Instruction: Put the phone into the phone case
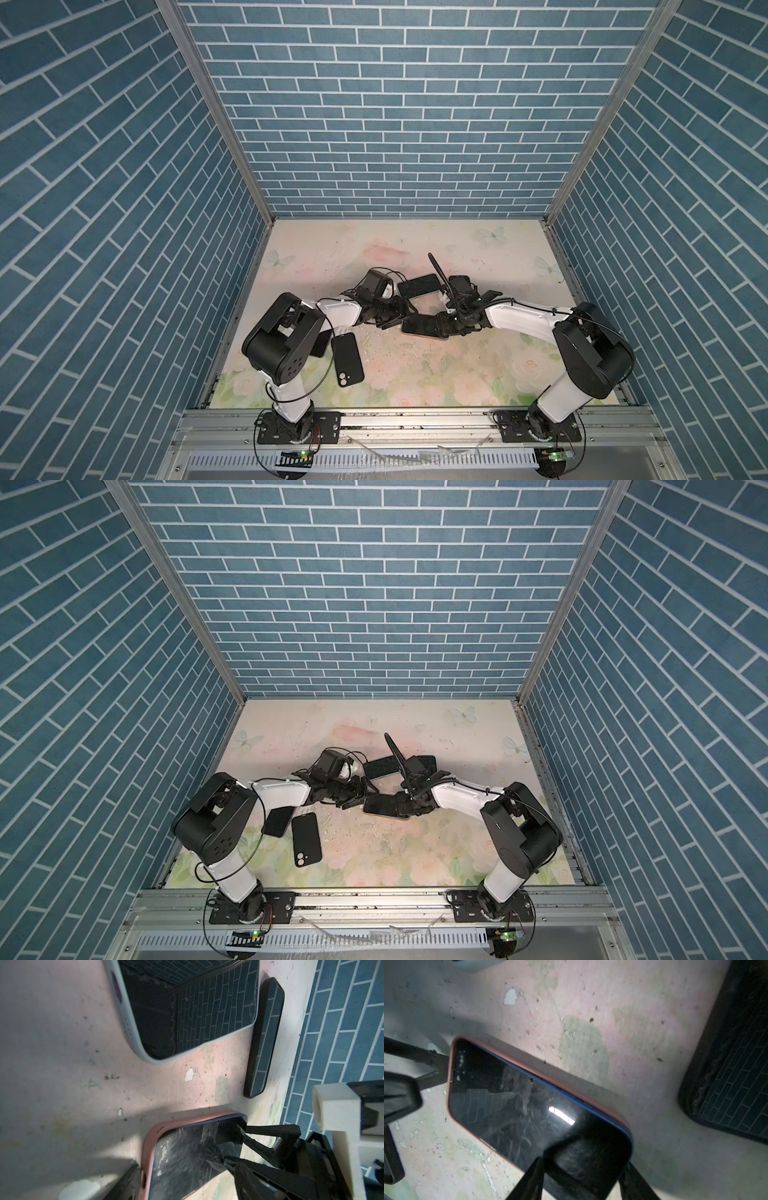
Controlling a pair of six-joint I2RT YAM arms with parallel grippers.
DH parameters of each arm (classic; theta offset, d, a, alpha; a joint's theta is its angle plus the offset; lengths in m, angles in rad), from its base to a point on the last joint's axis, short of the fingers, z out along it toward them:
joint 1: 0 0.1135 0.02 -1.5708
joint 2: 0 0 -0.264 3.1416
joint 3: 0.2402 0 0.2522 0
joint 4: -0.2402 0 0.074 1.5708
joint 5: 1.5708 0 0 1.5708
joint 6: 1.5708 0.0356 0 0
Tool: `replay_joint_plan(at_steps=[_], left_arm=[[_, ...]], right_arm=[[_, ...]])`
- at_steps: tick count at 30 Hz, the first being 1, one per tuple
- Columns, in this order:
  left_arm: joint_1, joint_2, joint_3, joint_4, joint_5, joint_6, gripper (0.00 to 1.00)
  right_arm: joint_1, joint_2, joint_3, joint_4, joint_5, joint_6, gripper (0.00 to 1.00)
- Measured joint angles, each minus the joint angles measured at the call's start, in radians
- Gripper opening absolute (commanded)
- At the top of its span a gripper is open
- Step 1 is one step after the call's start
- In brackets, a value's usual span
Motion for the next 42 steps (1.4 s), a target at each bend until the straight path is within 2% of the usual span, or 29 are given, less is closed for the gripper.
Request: replay_joint_plan(at_steps=[16, 27, 42], left_arm=[[0.0, 0.0, 0.0, -0.002, -0.002, 0.0, 0.73], [0.0, 0.0, 0.0, -0.003, -0.002, 0.002, 0.73], [0.0, 0.0, 0.0, -0.006, -0.002, 0.012, 0.73]], right_arm=[[-0.027, -0.05, -0.042, 0.044, -0.029, -0.006, 0.59], [-0.097, -0.095, -0.098, 0.074, -0.113, -0.008, 0.59], [-0.13, -0.097, -0.14, 0.179, -0.246, 0.044, 0.59]])
